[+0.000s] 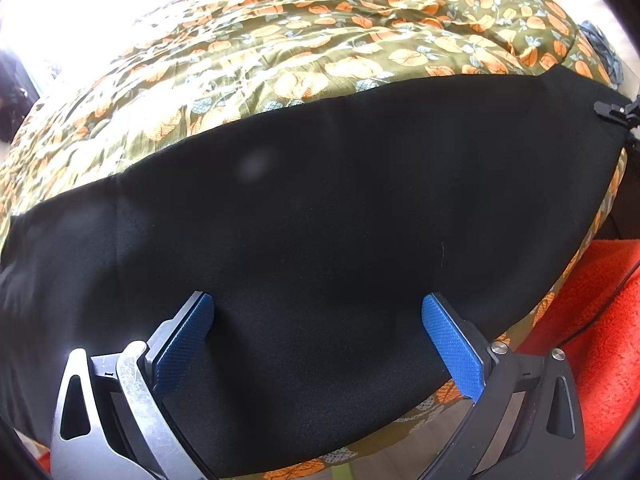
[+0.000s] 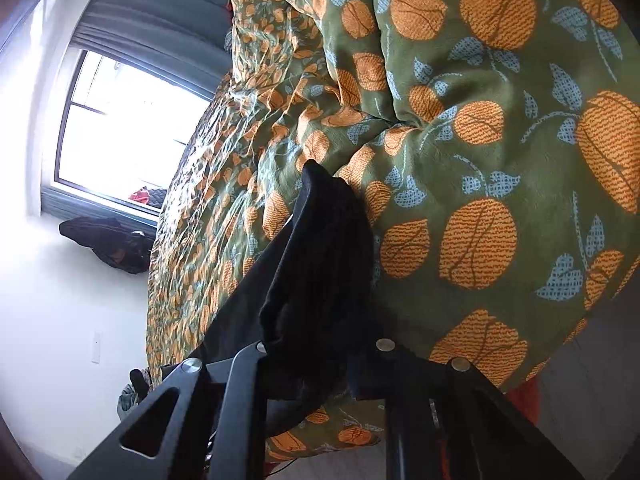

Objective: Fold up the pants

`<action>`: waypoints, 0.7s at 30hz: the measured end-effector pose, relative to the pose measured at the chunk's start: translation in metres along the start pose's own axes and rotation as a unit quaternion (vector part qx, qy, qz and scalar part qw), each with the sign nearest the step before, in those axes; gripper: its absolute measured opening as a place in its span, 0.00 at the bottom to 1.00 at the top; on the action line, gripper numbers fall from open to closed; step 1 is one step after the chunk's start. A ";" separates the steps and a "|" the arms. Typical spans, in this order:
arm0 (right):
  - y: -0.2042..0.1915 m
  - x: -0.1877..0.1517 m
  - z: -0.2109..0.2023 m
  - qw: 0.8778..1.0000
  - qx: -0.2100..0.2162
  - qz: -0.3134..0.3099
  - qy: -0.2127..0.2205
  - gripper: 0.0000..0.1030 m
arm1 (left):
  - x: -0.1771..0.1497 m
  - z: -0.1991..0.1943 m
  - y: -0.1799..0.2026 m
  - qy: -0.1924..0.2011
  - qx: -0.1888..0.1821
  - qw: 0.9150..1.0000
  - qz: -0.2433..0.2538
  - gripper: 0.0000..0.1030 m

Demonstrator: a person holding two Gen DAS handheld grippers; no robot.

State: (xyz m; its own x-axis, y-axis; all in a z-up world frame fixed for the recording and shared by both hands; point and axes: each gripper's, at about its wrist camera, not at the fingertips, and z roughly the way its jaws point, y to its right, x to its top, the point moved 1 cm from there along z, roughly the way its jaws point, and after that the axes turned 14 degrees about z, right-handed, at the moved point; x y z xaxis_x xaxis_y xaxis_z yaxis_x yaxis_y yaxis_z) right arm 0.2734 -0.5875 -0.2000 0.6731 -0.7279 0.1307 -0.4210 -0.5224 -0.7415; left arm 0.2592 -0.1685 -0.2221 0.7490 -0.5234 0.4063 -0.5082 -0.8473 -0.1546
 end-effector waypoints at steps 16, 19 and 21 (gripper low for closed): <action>-0.288 -0.162 0.012 0.962 0.172 -0.204 -0.063 0.16 | -0.093 -0.102 -0.207 0.051 -0.039 0.969 -0.239 0.98; -0.322 -0.229 0.068 0.951 0.169 -0.238 -0.106 0.16 | -0.140 -0.120 -0.256 0.066 -0.020 0.950 -0.304 0.98; -0.323 -0.281 0.108 0.941 0.160 -0.267 -0.130 0.16 | -0.171 -0.126 -0.278 0.069 -0.007 0.939 -0.338 0.98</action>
State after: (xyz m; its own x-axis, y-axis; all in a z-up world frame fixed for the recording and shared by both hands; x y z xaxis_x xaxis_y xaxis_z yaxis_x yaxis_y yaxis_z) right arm 0.2859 -0.1657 -0.0685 0.8805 -0.2450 0.4057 0.1959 -0.5913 -0.7823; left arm 0.2188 0.1680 -0.1347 0.8410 0.1498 0.5199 0.0567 -0.9800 0.1907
